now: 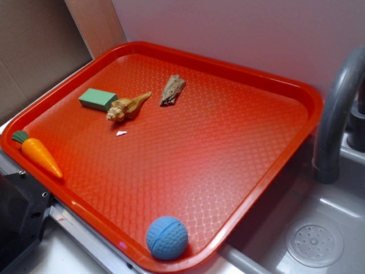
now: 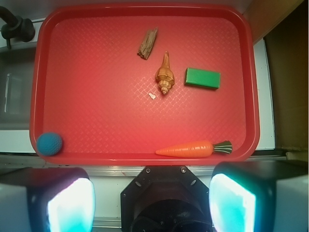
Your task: Grab the wood chip.
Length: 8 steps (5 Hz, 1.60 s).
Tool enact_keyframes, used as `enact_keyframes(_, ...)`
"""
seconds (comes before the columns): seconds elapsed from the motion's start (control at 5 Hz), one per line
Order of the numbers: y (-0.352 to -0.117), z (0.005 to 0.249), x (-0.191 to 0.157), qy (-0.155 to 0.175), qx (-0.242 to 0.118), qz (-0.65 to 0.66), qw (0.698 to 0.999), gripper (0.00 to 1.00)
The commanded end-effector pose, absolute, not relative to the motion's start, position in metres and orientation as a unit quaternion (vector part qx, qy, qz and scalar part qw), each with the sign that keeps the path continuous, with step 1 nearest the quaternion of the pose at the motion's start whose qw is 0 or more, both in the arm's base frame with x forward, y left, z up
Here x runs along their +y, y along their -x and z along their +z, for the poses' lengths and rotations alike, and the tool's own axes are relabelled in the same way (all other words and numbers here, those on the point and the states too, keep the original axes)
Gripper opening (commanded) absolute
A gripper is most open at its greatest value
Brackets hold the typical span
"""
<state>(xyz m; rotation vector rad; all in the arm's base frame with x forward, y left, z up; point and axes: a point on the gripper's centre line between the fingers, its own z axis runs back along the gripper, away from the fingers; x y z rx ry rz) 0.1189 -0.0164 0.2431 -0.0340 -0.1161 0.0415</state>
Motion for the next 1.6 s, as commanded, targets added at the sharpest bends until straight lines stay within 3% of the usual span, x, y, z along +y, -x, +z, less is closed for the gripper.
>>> enact_keyframes(0.0, -0.119, 0.243, -0.016, 0.017, -0.058, 0.021, 0.998, 1.00)
enact_keyframes(0.4, -0.219, 0.169, -0.008, 0.076, -0.069, 0.084, 0.991, 1.00)
enact_keyframes(0.6, -0.268, 0.131, -0.005, 0.084, -0.054, 0.121, 0.988, 1.00)
enact_keyframes(0.8, -0.294, 0.114, -0.011, 0.092, -0.052, 0.142, 0.984, 1.00)
enact_keyframes(1.0, -0.311, 0.097, -0.006, 0.080, -0.059, 0.137, 0.986, 1.00)
enact_keyframes(1.2, -0.313, 0.051, -0.001, 0.051, -0.008, 0.140, 0.989, 1.00)
enact_keyframes(1.4, -0.310, 0.046, 0.001, 0.076, 0.004, 0.141, 0.987, 1.00)
